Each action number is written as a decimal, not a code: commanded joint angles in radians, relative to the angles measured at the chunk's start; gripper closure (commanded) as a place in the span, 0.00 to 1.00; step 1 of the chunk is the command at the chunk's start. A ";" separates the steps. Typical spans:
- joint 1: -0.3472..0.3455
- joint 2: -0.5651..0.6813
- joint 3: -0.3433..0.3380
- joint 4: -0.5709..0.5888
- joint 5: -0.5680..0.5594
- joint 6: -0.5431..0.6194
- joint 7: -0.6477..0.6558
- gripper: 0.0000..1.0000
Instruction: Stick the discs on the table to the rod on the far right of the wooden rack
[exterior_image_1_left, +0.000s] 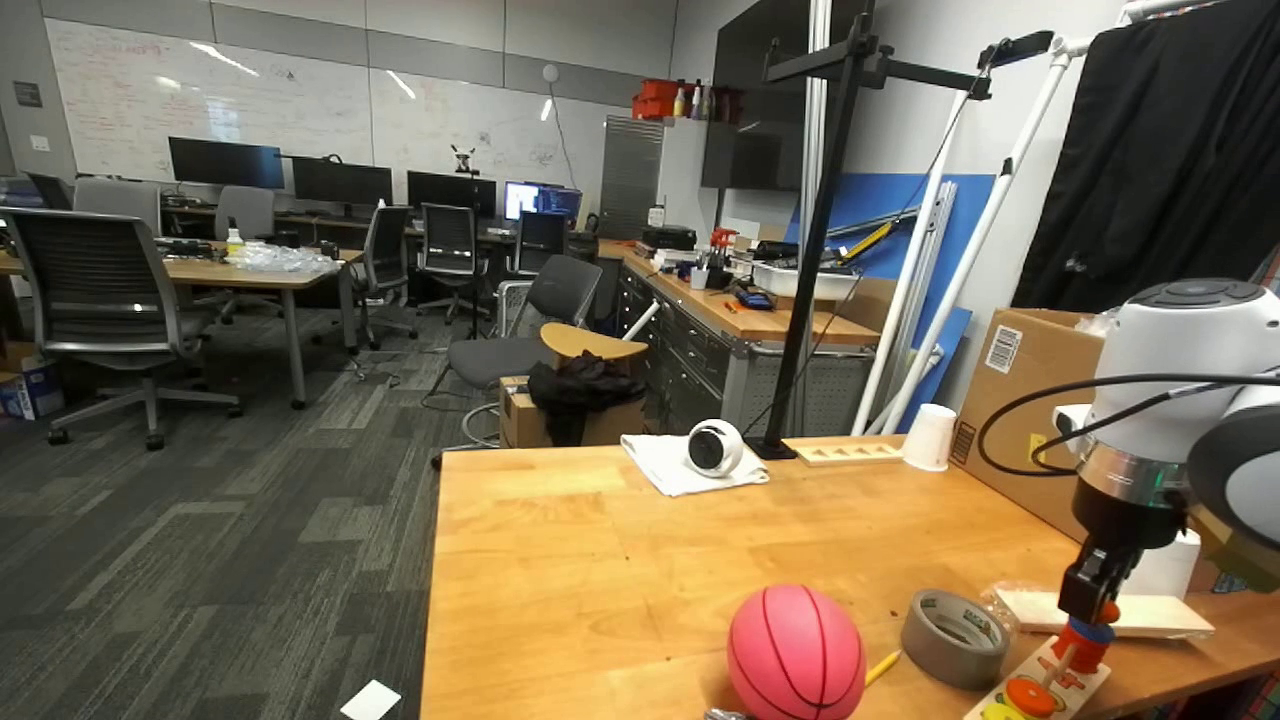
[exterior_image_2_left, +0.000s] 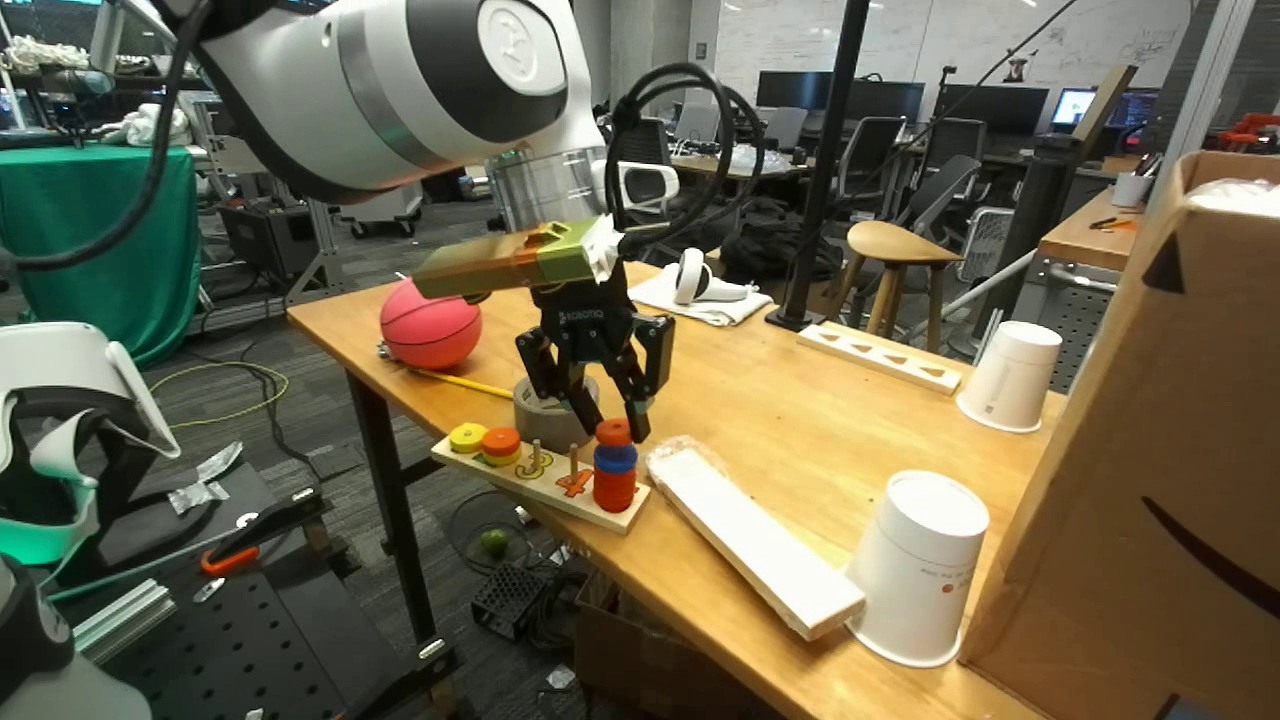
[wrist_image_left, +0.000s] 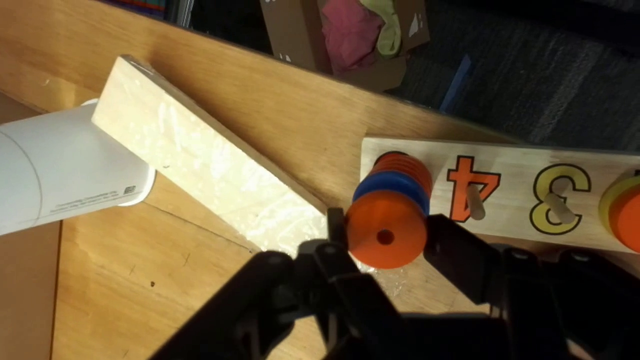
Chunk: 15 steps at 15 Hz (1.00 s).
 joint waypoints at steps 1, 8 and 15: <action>-0.019 0.024 0.001 0.000 0.010 0.041 -0.018 0.74; -0.028 0.045 -0.006 0.002 0.011 0.063 -0.022 0.74; -0.038 0.047 -0.009 0.002 0.012 0.068 -0.024 0.68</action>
